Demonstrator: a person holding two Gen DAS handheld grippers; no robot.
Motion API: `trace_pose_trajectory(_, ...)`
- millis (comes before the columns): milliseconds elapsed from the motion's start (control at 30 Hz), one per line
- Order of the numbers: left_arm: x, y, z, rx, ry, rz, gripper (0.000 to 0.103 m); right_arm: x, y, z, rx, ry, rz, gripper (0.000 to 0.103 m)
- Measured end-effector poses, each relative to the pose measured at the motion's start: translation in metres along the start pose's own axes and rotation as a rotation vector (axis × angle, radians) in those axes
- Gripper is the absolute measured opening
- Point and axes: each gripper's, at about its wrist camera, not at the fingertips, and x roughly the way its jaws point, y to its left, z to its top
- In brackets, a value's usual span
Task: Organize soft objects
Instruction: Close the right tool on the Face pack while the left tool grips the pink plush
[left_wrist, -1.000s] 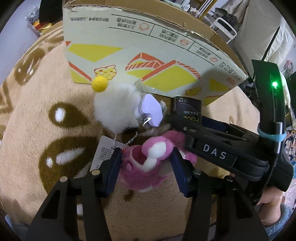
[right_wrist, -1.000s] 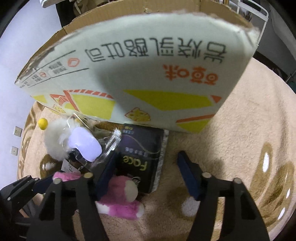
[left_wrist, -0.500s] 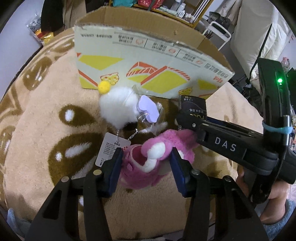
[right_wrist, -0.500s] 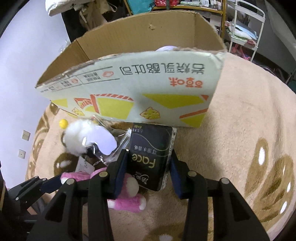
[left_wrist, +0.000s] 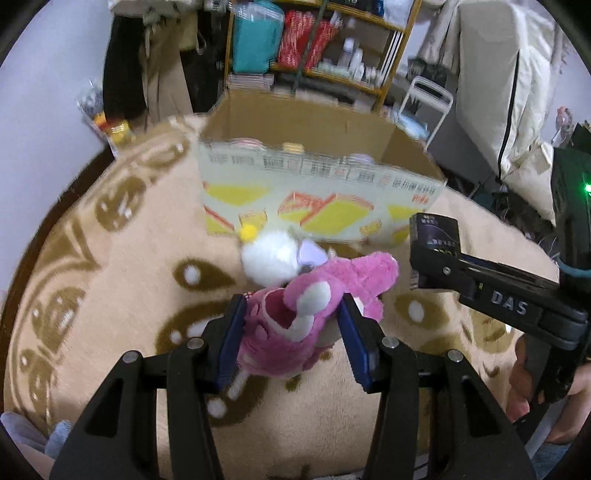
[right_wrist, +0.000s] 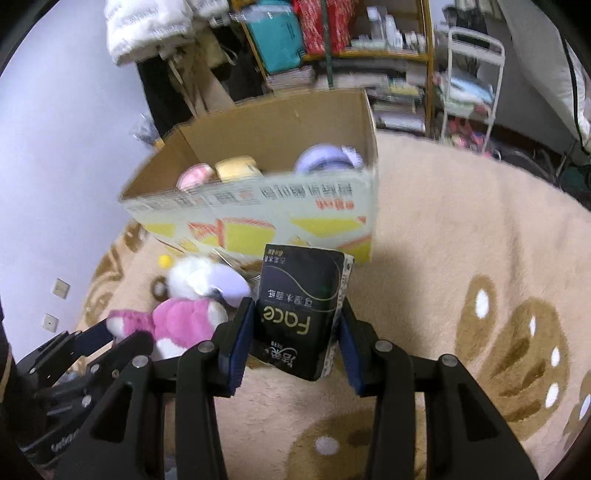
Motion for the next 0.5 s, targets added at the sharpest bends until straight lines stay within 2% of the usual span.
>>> trace_pose_trajectory(100,-0.019,-0.003,0.002,0.032,-0.099,0.039,0.049,-0.019,0.009,0.002,-0.019,-0.063,0.019,0.046)
trace_pose_trajectory(367,-0.054,-0.002,0.014,0.055,-0.300,0.129,0.049,-0.061,0.022,0.009,-0.076,-0.229,0.068,0.046)
trace_pose_trajectory(500,-0.068,-0.001,0.016,0.055,-0.387,0.148,0.048,-0.075,0.026,0.013,-0.092,-0.317,0.095,0.046)
